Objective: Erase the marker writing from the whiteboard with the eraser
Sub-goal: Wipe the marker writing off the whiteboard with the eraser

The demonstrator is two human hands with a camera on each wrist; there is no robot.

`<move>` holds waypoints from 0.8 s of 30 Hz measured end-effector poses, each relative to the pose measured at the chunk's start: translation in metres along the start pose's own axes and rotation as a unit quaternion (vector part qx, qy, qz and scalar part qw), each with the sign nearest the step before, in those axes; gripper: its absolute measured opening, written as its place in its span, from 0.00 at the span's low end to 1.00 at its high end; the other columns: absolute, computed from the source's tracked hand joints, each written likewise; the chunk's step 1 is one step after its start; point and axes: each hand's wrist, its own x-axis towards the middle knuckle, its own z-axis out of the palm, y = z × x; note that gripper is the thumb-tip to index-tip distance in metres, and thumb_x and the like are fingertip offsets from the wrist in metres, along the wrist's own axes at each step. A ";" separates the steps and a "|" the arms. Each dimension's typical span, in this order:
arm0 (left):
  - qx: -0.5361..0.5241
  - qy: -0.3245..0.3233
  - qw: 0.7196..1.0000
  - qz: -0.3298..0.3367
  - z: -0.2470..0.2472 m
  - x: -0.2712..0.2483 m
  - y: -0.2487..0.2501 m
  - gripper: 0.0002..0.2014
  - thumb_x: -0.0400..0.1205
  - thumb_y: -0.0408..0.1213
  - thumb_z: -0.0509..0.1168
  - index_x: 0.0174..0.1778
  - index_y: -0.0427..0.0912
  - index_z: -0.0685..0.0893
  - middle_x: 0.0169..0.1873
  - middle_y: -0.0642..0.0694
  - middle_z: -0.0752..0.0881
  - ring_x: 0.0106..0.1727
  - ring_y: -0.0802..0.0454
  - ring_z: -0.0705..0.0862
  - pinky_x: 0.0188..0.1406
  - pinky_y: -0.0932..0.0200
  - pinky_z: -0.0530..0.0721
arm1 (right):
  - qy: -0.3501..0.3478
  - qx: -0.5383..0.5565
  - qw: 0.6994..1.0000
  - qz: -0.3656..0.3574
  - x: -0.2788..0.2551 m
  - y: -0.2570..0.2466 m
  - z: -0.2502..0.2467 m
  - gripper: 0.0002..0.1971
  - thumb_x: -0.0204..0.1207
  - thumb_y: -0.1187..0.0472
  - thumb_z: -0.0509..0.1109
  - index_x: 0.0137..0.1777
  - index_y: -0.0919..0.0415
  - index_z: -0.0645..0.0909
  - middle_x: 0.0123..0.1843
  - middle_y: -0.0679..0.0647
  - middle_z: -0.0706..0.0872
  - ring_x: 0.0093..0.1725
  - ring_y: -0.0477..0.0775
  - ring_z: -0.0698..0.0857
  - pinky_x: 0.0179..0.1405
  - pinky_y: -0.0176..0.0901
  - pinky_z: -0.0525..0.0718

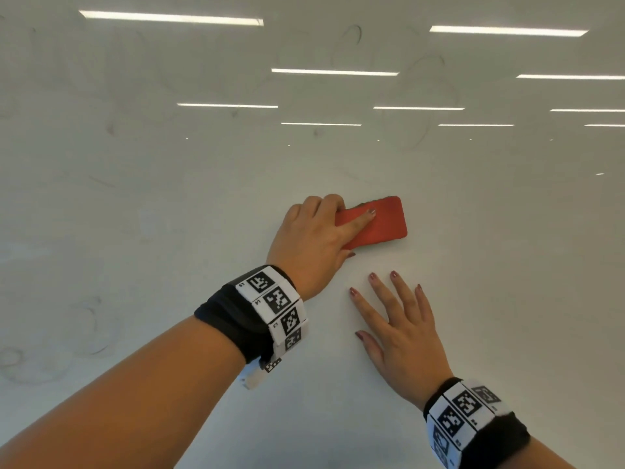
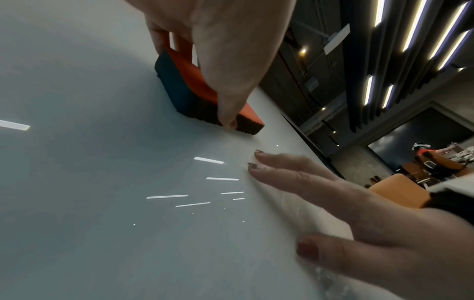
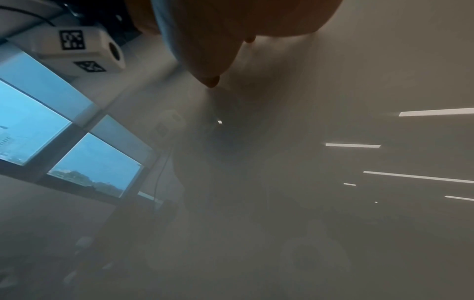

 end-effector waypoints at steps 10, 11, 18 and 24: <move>0.026 0.042 0.987 -0.151 -0.029 0.060 -0.036 0.31 0.79 0.53 0.65 0.78 0.55 0.66 0.61 0.37 0.74 0.57 0.37 0.74 0.52 0.45 0.73 | -0.003 0.010 1.000 -0.027 -0.003 0.011 0.003 0.30 0.80 0.44 0.58 0.82 0.44 0.60 0.83 0.52 0.60 0.82 0.62 0.57 0.76 0.68 0.58; 0.022 0.046 0.985 -0.166 -0.031 0.063 -0.040 0.31 0.79 0.53 0.64 0.79 0.55 0.65 0.62 0.37 0.74 0.58 0.37 0.73 0.54 0.45 0.72 | -0.002 0.011 0.999 -0.031 -0.003 0.012 0.004 0.30 0.80 0.44 0.58 0.82 0.44 0.60 0.83 0.52 0.60 0.82 0.62 0.58 0.76 0.68 0.58; 0.022 0.048 0.983 -0.178 -0.023 0.061 -0.023 0.30 0.80 0.51 0.63 0.79 0.54 0.65 0.63 0.36 0.73 0.58 0.37 0.73 0.54 0.45 0.72 | 0.002 0.017 0.998 -0.054 0.000 0.018 0.002 0.30 0.79 0.42 0.61 0.81 0.43 0.62 0.82 0.51 0.63 0.81 0.62 0.60 0.75 0.72 0.58; 0.030 0.053 0.992 -0.108 -0.006 0.050 0.015 0.29 0.77 0.48 0.69 0.75 0.52 0.73 0.59 0.36 0.78 0.53 0.35 0.77 0.49 0.44 0.76 | 0.012 0.019 0.994 -0.105 0.008 0.035 -0.005 0.28 0.77 0.44 0.63 0.78 0.44 0.68 0.79 0.51 0.68 0.77 0.61 0.67 0.73 0.70 0.63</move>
